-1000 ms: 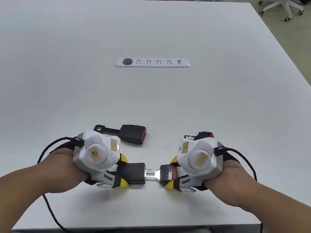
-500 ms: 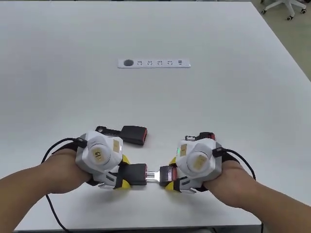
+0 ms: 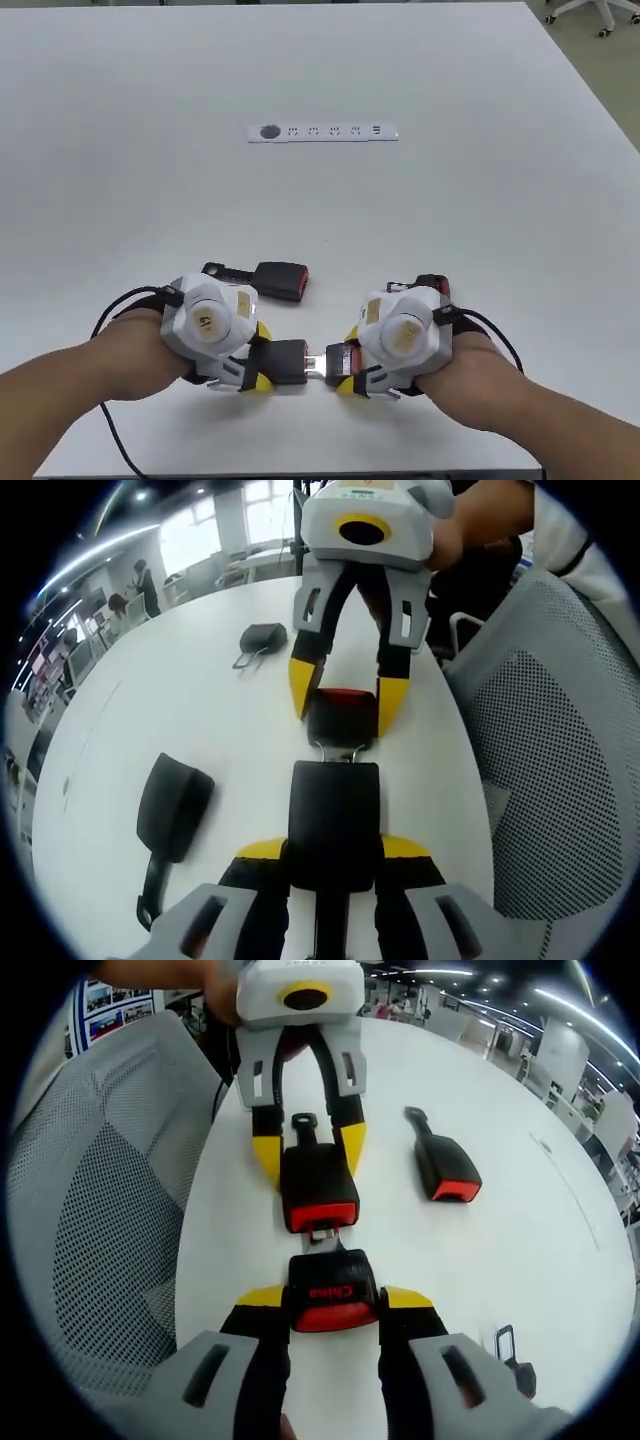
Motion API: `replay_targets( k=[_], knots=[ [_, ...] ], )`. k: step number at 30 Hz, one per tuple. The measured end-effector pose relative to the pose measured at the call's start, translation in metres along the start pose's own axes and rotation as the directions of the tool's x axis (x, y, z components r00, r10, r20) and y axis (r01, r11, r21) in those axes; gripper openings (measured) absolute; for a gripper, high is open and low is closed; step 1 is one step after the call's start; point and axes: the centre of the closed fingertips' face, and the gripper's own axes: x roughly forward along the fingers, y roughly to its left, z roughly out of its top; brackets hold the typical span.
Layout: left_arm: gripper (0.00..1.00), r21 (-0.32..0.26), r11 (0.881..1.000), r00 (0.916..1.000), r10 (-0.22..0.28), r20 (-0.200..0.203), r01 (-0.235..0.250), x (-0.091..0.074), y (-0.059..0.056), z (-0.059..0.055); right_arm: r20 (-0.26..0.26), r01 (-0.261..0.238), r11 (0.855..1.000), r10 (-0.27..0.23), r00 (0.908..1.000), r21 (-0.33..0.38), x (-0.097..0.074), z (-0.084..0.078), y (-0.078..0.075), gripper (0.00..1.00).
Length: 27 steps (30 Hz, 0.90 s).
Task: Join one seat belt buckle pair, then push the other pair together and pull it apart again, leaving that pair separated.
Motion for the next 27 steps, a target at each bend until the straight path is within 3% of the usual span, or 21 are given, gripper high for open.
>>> replay_targets(
  k=[12,13,16,23,27],
  knots=[
    [0.33,0.021,1.0,0.9999,-0.008,-0.008,0.008,0.0,0.0,-0.002,0.002,-0.009,1.0,0.009,1.0,-0.019,0.008,0.015,0.003,0.32],
    [0.33,0.013,1.0,0.9999,-0.007,-0.007,0.007,-0.001,0.0,-0.002,-0.015,0.002,1.0,-0.002,0.9999,-0.026,0.007,0.014,0.0,0.32],
    [0.33,0.018,1.0,1.0,-0.008,-0.003,0.008,-0.001,0.001,-0.002,-0.003,-0.009,1.0,0.009,1.0,-0.02,0.008,0.016,0.004,0.32],
    [0.33,0.014,1.0,0.9999,-0.013,-0.002,0.013,-0.002,0.001,-0.001,-0.028,-0.016,0.999,0.015,0.9995,-0.048,0.007,0.014,0.007,0.31],
    [0.32,0.0,1.0,1.0,-0.005,0.002,0.005,-0.002,0.002,-0.001,-0.026,-0.03,0.999,0.029,0.9992,-0.039,0.007,0.01,0.002,0.3]
  ],
)
